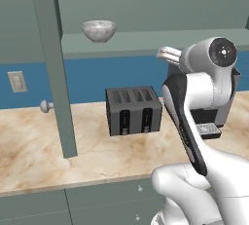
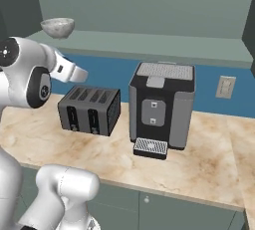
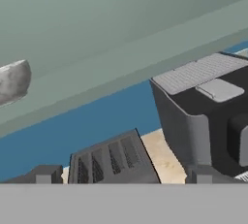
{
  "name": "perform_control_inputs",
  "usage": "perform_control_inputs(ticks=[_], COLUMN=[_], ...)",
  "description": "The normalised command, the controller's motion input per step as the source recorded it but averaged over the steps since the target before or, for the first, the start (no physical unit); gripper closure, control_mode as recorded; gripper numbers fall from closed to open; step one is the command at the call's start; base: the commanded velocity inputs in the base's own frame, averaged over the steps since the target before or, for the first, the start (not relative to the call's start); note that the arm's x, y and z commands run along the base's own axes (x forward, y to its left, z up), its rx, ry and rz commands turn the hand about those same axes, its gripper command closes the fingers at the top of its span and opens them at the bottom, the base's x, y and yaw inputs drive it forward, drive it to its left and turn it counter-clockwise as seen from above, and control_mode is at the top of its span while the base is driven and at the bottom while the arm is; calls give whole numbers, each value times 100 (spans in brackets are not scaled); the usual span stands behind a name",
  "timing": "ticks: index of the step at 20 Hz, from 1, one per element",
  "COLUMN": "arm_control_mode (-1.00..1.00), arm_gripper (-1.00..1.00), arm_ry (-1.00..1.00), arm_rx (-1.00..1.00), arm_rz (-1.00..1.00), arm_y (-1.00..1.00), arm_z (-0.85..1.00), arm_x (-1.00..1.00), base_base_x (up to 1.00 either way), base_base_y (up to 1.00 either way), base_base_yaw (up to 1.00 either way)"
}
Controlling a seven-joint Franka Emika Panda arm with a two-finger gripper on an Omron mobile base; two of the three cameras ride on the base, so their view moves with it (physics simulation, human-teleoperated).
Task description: Take the smaller bowl and place it next to the appetizer plate on the dining counter , and place the larger bowl next to the plate with cooked food.
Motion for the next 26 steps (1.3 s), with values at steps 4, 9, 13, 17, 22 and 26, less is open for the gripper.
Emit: perform_control_inputs(ticks=[4,9,13,17,22,26], arm_control_mode=[-100,-100,-100,-100,-100,-100], arm_gripper=[-100,-100,-100,-100,-100,-100], arm_ry=[1,0,0,-10,-7,-4], arm_rx=[24,20,20,8,7,6], arm_rz=[2,6,9,7,5,0], arm_y=[31,56,63,42,9,0], arm_z=[9,0,1,15,44,43], arm_x=[-4,-4,-2,0,0,0], base_base_x=[0,0,0,0,0,0], base_base_y=[0,0,0,0,0,0], base_base_yaw=[0,0,0,0,0,0])
